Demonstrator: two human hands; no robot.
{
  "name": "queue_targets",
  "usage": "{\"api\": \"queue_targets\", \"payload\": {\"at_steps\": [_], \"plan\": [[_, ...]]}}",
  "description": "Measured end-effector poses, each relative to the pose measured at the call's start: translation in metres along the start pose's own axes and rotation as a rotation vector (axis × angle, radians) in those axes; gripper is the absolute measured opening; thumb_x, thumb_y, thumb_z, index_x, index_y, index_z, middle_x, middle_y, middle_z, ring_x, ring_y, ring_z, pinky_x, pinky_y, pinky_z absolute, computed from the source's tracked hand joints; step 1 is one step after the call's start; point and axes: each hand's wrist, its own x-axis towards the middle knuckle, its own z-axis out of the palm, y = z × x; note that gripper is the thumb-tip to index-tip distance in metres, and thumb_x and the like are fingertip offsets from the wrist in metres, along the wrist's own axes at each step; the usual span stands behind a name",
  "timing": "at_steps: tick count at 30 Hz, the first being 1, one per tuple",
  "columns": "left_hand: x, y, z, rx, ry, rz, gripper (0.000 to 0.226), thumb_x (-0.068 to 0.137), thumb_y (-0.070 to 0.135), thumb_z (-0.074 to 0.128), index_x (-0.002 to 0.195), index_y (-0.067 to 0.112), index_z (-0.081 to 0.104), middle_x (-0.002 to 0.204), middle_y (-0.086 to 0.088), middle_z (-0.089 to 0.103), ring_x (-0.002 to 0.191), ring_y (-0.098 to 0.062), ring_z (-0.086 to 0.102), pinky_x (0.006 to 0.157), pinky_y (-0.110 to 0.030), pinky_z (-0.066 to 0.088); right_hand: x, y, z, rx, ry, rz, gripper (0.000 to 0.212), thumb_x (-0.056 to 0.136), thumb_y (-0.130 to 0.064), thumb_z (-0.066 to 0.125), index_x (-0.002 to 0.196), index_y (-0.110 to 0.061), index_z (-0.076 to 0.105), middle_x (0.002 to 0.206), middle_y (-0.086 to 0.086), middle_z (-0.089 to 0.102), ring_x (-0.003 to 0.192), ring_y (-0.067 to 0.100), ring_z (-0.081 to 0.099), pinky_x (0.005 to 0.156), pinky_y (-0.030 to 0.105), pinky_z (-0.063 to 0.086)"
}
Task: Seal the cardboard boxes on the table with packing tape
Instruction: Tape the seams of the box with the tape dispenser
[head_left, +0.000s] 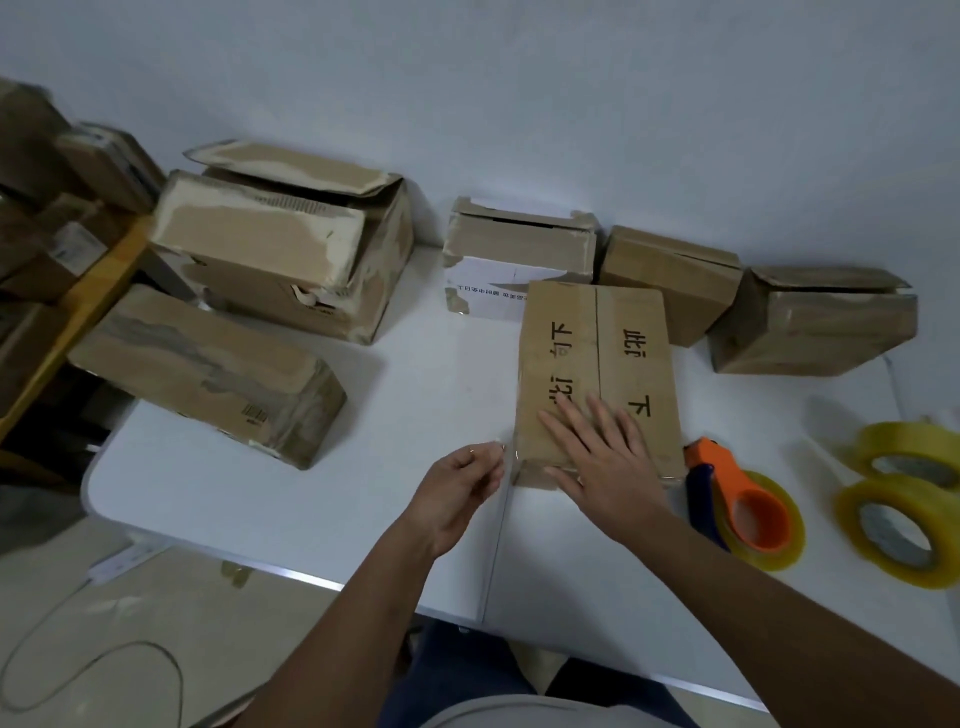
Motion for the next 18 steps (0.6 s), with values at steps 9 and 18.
{"api": "queue_targets", "payload": {"at_steps": [9,18], "plan": [[0.004,-0.01,0.007,0.275,0.162,0.277,0.009,0.093,0.015,0.067,0.096,0.009,0.073,0.085,0.002,0.068,0.078,-0.006,0.059,0.081,-0.019,0.052,0.001,0.0,0.001,-0.001,0.01,0.0,0.066,0.096,-0.062,0.017,0.155,-0.034,0.016,0.163,-0.007,0.016,0.15,0.027,0.013,0.117,0.053,0.021],[0.021,-0.035,0.041,0.336,0.254,0.457,0.009,0.101,0.022,0.055,0.102,0.019,0.064,0.104,0.001,0.067,0.096,-0.013,0.062,0.078,-0.019,0.052,0.003,-0.001,0.007,0.018,0.047,0.013,0.065,0.097,-0.063,0.02,0.155,-0.033,0.021,0.162,-0.008,0.018,0.15,0.028,0.014,0.118,0.052,0.019]]}}
